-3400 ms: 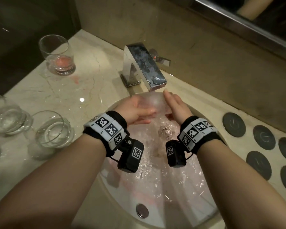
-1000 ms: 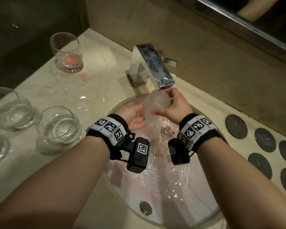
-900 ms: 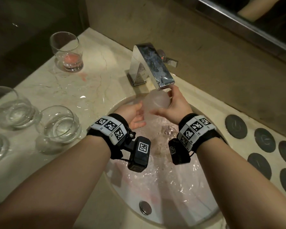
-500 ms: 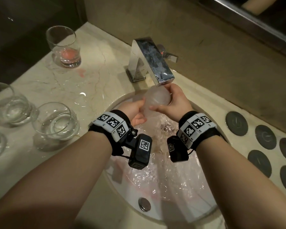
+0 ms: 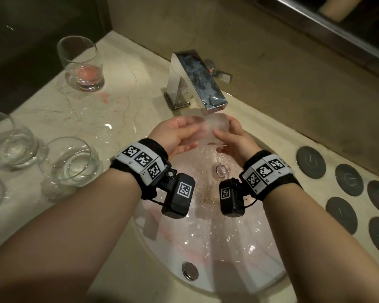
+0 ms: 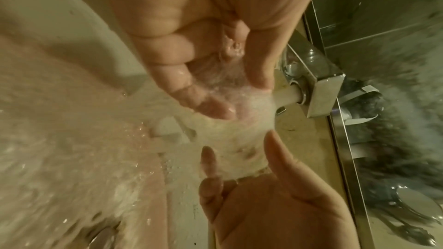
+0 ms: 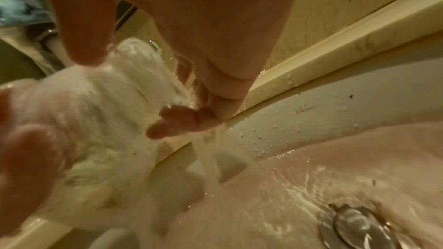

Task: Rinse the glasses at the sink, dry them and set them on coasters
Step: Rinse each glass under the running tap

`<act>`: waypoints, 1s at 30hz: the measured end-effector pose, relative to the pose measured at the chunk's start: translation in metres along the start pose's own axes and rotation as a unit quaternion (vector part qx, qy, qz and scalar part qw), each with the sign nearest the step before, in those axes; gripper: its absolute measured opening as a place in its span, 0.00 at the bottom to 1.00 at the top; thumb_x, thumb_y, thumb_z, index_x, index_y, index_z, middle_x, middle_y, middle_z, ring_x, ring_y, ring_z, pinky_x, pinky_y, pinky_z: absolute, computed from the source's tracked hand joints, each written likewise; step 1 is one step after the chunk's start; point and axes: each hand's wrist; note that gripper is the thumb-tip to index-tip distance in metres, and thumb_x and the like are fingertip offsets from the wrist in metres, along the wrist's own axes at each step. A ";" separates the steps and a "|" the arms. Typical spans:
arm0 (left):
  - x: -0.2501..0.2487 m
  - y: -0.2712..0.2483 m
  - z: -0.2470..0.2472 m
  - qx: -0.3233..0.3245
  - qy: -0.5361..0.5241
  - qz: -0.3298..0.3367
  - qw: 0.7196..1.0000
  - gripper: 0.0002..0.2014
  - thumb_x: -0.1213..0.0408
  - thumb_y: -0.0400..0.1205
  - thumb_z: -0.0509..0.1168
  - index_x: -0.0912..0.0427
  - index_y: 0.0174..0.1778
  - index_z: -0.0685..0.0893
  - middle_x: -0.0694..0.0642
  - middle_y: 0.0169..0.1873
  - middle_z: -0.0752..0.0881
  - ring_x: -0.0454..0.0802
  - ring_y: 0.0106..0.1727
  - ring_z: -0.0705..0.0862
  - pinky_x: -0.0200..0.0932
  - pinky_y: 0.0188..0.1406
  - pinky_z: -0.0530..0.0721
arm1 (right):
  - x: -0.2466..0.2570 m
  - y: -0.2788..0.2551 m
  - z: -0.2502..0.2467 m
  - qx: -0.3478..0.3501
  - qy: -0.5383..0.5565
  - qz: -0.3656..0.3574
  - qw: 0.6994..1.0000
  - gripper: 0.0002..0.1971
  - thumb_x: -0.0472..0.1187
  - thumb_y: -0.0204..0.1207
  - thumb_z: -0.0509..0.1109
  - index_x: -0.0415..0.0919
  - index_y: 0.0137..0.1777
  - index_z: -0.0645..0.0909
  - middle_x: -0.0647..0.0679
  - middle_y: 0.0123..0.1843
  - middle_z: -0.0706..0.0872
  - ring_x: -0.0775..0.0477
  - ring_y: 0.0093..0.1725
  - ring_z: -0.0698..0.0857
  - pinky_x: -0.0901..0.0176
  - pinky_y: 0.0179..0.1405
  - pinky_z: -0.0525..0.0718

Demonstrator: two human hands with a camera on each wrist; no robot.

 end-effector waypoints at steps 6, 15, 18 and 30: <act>-0.010 0.001 0.003 0.045 0.049 -0.010 0.998 0.19 0.72 0.80 0.65 0.64 0.68 0.75 0.60 0.59 0.84 0.52 0.55 0.86 0.37 0.41 0.88 | 0.007 0.005 0.013 0.013 -0.050 0.083 0.995 0.39 0.71 0.79 0.43 0.38 0.58 0.80 0.46 0.32 0.78 0.52 0.25 0.75 0.64 0.27 0.73; -0.012 0.002 0.006 0.027 0.273 0.080 0.958 0.08 0.73 0.80 0.65 0.58 0.51 0.78 0.55 0.46 0.84 0.42 0.40 0.83 0.35 0.39 0.86 | 0.000 -0.003 0.006 0.015 -0.168 -0.006 0.986 0.50 0.47 0.66 0.80 0.51 0.82 0.52 0.46 0.78 0.66 0.46 0.73 0.73 0.49 0.68 0.77; -0.012 0.001 0.007 0.026 0.398 0.093 0.912 0.17 0.69 0.80 0.65 0.58 0.65 0.77 0.58 0.57 0.85 0.52 0.54 0.84 0.53 0.55 0.85 | 0.007 -0.003 0.005 0.037 -0.324 -0.052 0.944 0.52 0.37 0.67 0.80 0.50 0.83 0.47 0.49 0.75 0.66 0.49 0.70 0.73 0.64 0.62 0.76; -0.018 -0.011 0.000 -0.039 0.569 0.217 0.793 0.26 0.58 0.75 0.73 0.55 0.68 0.76 0.55 0.72 0.70 0.54 0.75 0.64 0.45 0.75 0.60 | -0.012 0.011 0.013 -0.051 -0.243 -0.093 0.964 0.38 0.36 0.61 0.84 0.43 0.69 0.67 0.52 0.61 0.79 0.56 0.58 0.80 0.71 0.54 0.80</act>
Point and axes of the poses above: each hand's wrist, its own y-axis towards the middle knuckle, its own z-axis out of the palm, x = y × z
